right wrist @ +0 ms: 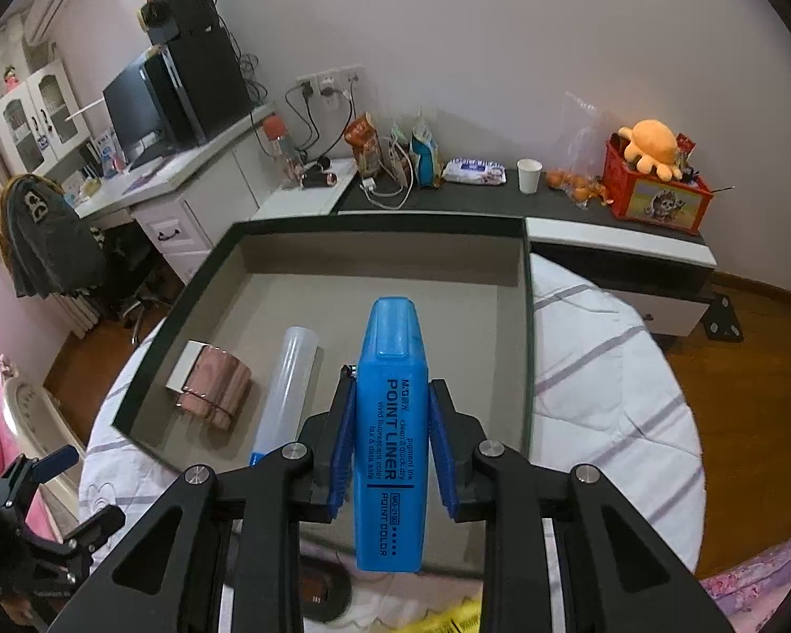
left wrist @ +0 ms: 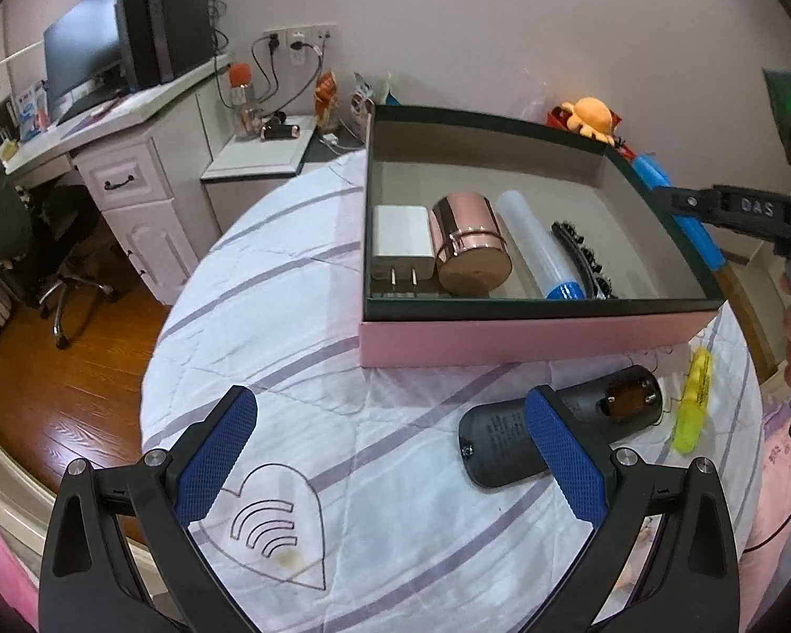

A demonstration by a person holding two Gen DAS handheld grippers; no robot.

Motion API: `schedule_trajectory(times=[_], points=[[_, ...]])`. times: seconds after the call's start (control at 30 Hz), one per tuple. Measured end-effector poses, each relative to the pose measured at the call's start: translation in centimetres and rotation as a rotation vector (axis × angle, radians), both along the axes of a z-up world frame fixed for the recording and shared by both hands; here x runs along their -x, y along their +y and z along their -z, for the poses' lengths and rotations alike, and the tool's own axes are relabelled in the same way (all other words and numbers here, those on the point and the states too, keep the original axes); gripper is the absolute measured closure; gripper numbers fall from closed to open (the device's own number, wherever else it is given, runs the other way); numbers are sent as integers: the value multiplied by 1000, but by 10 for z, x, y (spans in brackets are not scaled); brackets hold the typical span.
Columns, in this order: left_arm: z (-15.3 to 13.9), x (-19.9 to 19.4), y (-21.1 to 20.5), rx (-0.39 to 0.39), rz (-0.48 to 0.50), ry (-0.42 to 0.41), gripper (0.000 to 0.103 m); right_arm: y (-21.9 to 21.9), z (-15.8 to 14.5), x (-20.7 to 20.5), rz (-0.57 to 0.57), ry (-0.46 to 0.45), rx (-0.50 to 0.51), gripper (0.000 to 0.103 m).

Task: Organize rigid objects
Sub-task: 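Carry the blue highlighter into the pink box between tube and clip, release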

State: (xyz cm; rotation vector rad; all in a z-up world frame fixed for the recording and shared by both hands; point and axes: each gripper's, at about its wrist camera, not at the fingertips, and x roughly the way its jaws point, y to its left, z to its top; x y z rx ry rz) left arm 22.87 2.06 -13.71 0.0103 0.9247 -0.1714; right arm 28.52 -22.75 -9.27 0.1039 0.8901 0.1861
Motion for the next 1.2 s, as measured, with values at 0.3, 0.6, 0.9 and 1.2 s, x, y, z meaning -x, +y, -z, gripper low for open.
schedule_trajectory(times=[0.3, 0.6, 0.9, 1.2], points=[[8, -9, -4, -1, 21, 21, 1, 31, 17, -29, -33, 60, -103, 76], [13, -12, 3, -10, 17, 33, 0, 42, 57, -46, 8, 165, -221, 76], [15, -10, 2, -6, 40, 34, 1, 38, 53, -37, 38, 167, -148, 76], [13, -6, -3, -19, 54, 35, 0, 68, 54, -43, 28, 176, -47, 76]])
